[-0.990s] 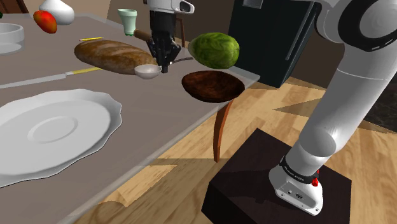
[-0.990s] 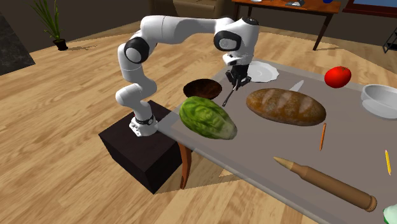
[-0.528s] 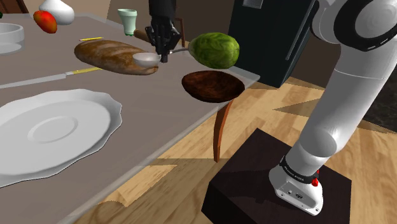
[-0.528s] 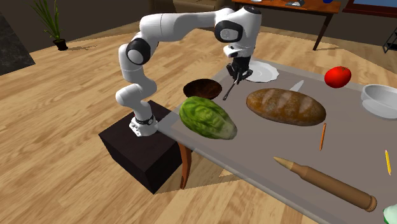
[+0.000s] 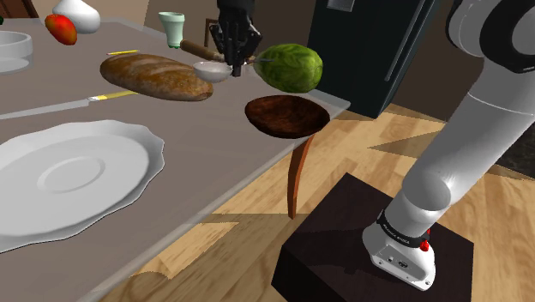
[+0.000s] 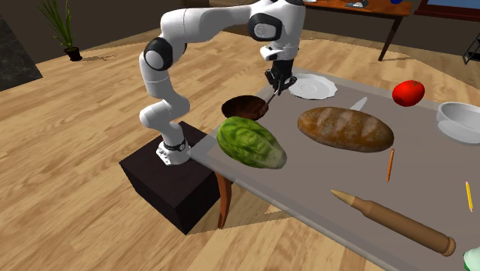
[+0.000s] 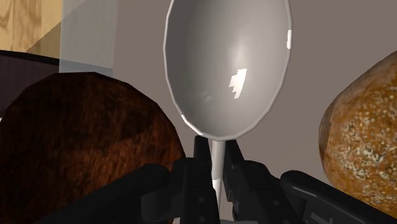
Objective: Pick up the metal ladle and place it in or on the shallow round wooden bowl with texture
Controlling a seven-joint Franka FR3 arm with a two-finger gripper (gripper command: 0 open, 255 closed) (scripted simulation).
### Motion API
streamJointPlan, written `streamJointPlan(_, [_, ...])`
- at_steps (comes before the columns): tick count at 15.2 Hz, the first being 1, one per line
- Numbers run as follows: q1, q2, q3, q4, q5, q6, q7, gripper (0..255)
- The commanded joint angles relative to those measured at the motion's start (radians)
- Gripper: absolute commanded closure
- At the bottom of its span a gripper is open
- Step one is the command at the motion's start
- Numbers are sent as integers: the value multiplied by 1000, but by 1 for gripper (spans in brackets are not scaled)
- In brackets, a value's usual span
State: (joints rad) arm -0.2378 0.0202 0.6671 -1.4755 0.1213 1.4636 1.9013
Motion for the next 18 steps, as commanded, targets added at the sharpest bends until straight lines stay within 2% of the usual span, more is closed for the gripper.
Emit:
streamJointPlan(1, [-28,-111,-23,-102,67,7,-49,255])
streamJointPlan(5, [-35,-312,-93,-271,167,-9,-135,255])
streamJointPlan(9, [-15,-473,-161,-398,221,-43,-194,255])
streamJointPlan(18, [-4,-510,-151,-548,239,70,-221,255])
